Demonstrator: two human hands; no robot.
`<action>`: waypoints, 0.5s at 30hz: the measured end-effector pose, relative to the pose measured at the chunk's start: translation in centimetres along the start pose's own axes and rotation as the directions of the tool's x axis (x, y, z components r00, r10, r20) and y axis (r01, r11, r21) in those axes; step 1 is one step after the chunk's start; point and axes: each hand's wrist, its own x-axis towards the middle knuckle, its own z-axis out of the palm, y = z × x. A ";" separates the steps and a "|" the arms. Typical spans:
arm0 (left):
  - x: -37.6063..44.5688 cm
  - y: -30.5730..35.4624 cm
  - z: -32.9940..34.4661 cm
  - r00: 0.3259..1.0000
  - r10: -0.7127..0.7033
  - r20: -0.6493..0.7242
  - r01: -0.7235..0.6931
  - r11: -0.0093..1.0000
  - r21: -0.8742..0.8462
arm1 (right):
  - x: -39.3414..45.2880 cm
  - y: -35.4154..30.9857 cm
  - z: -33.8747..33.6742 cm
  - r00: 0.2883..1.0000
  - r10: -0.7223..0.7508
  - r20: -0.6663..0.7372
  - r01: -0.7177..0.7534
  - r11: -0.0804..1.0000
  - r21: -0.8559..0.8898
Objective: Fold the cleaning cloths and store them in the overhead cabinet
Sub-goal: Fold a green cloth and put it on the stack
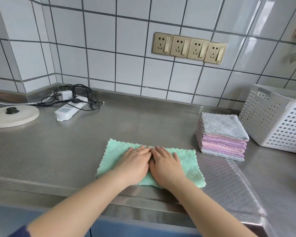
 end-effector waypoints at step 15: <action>-2.1 -4.2 -2.2 0.950 -0.284 0.125 0.273 0.957 0.099 | -2.5 6.1 -2.3 0.985 0.143 0.101 -0.129 0.983 -0.133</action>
